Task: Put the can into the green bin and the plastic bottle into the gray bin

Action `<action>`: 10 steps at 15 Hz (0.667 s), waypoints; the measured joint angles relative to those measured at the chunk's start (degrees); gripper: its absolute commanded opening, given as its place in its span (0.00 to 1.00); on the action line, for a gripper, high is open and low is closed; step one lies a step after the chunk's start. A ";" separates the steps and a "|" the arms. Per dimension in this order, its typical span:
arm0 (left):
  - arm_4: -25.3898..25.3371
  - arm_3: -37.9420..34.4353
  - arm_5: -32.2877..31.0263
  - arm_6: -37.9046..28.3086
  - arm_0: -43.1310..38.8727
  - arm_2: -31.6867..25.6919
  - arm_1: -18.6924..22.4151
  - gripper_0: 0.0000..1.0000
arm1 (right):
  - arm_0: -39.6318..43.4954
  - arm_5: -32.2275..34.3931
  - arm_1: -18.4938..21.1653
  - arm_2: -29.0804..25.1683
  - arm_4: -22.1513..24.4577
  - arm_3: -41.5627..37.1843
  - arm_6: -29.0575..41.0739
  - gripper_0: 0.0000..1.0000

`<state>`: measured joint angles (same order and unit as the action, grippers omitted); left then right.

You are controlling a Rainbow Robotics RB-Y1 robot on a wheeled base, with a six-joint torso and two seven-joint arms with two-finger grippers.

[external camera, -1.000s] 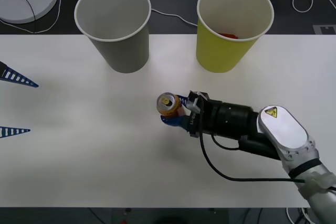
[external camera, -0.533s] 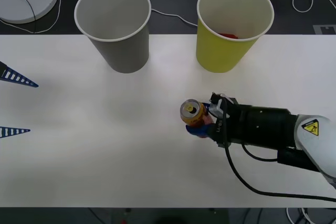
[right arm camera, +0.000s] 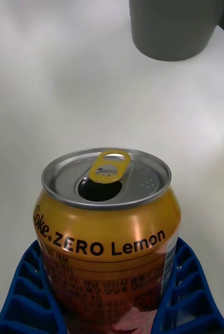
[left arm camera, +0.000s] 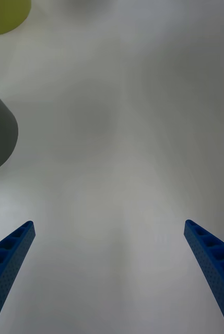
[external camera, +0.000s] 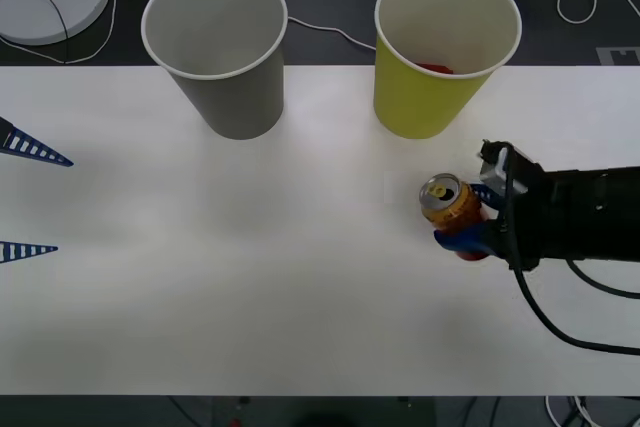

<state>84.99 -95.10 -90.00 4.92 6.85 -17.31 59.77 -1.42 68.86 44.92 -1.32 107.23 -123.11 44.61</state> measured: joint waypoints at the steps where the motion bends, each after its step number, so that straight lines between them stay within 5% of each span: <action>1: 0.00 0.00 0.00 0.00 0.00 0.00 0.00 1.00 | 0.01 1.34 1.71 -1.51 -0.34 -1.06 2.55 0.00; 10: 0.00 0.00 0.00 0.00 0.00 0.00 0.00 1.00 | -0.07 5.85 19.63 -13.15 -13.63 -2.01 17.91 0.00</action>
<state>84.99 -95.10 -90.00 4.92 6.85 -17.31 59.77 -1.48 74.71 64.55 -14.47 93.61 -125.12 62.51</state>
